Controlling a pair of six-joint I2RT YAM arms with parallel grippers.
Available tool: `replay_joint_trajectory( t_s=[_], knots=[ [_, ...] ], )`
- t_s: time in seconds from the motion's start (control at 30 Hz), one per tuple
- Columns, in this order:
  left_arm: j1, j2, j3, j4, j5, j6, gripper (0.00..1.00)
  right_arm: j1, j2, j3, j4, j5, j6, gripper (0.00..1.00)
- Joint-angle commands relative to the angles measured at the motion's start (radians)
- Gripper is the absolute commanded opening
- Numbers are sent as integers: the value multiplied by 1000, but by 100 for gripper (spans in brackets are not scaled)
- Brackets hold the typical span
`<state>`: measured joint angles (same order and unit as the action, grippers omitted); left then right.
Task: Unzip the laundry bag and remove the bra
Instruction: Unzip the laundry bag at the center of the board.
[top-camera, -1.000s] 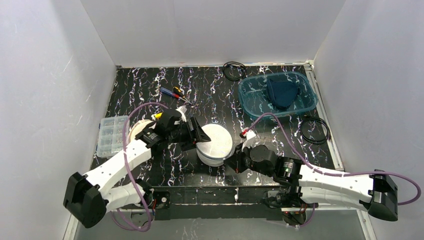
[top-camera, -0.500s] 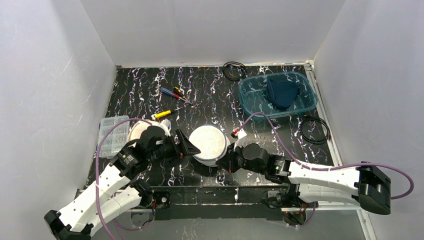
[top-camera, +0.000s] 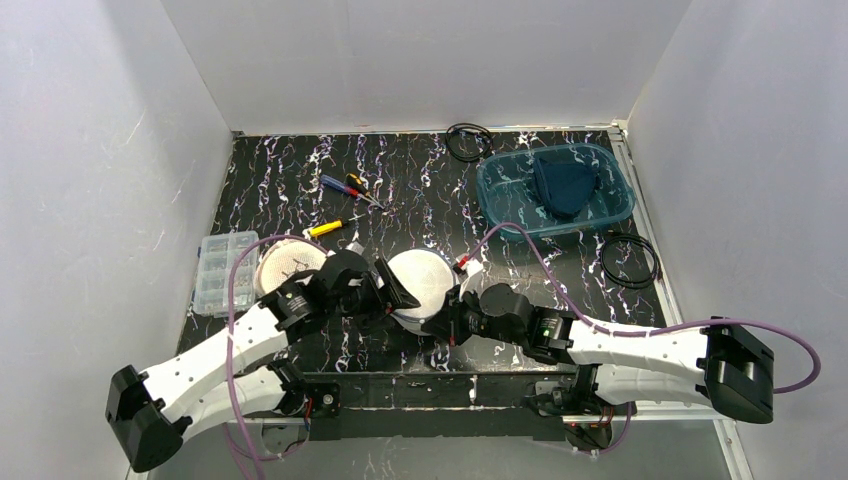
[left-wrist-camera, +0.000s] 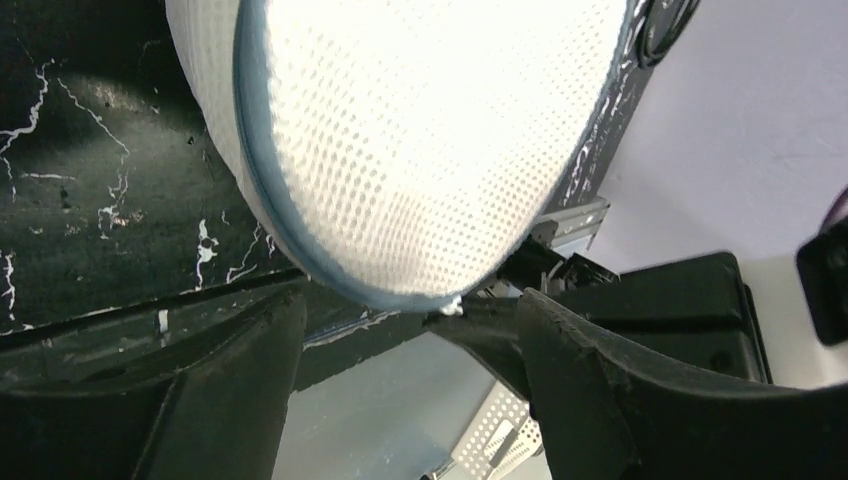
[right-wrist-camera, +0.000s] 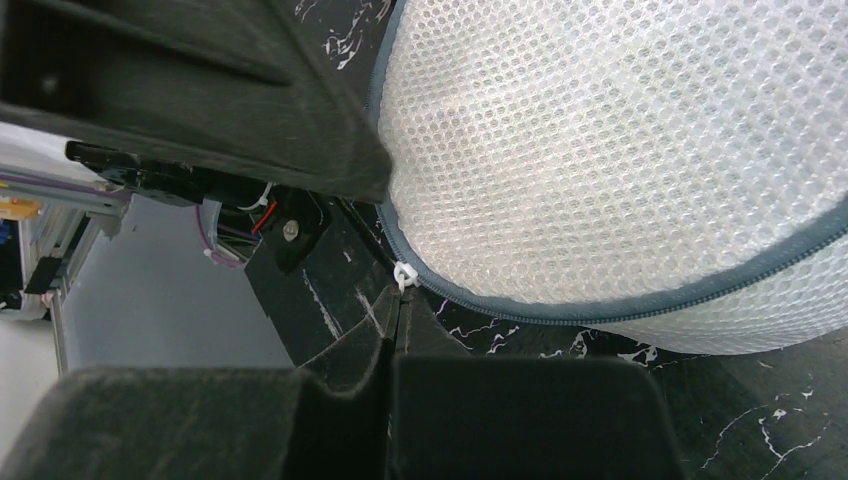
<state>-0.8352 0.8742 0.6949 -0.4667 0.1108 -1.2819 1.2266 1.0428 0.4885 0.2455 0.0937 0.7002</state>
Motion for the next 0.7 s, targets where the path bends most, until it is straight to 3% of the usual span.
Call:
replay_joint_trajectory(
  t_s=[0.0, 0.17, 0.67],
  knots=[
    [-4, 63, 33, 28, -55, -15, 73, 8, -10, 49, 44, -25, -11, 1],
    [-5, 111, 40, 35, -72, -12, 60, 7, -33, 39, 30, -24, -13, 1],
    [-3, 98, 61, -11, -127, 8, 10, 9, -154, 7, -104, 67, -25, 1]
  ],
)
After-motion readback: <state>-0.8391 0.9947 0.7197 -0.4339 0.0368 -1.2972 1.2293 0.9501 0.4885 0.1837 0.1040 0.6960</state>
